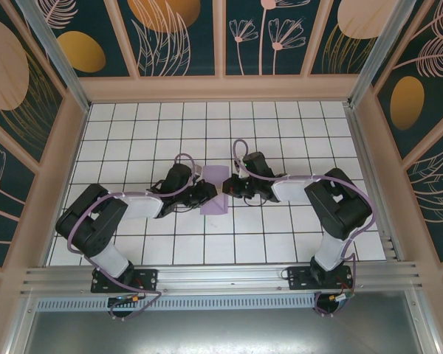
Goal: Fold a paper plane with a square sheet of paper (pick it up from the middle)
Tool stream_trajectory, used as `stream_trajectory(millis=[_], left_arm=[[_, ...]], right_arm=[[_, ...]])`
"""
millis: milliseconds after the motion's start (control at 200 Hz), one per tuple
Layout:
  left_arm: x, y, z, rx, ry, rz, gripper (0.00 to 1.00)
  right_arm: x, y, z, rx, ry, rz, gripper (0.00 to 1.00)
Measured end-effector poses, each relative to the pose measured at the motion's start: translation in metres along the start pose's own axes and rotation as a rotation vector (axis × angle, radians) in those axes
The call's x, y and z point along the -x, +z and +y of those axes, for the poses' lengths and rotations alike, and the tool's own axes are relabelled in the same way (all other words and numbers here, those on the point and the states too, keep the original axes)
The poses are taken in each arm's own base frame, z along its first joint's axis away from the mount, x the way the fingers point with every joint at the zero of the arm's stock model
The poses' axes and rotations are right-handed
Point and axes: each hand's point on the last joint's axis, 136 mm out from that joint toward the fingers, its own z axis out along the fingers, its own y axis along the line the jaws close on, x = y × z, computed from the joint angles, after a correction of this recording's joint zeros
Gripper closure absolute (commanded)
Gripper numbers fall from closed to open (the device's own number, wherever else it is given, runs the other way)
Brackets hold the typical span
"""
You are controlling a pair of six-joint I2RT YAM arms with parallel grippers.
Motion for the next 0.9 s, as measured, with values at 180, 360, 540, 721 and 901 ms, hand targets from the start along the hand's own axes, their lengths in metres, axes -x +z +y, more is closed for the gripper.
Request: stream_trajectory(millis=[180,360,540,721,901], left_arm=[[0.002,-0.001,-0.005,-0.006,0.025,0.000,0.84],[0.003,0.003,-0.004,0.007,0.028,0.011,0.84],[0.007,0.011,-0.005,0.008,0.029,0.017,0.86],[0.008,0.018,0.000,0.022,0.024,0.030,0.86],[0.005,0.024,0.010,0.046,0.010,0.045,0.87]], right_arm=[[0.005,-0.002,-0.013,-0.054,-0.005,-0.022,1.00],[0.008,-0.002,-0.021,-0.075,-0.011,-0.030,1.00],[0.006,0.001,-0.026,-0.087,-0.013,-0.018,1.00],[0.007,0.003,-0.024,-0.080,-0.029,-0.010,1.00],[0.006,0.005,-0.023,-0.071,-0.031,0.004,1.00]])
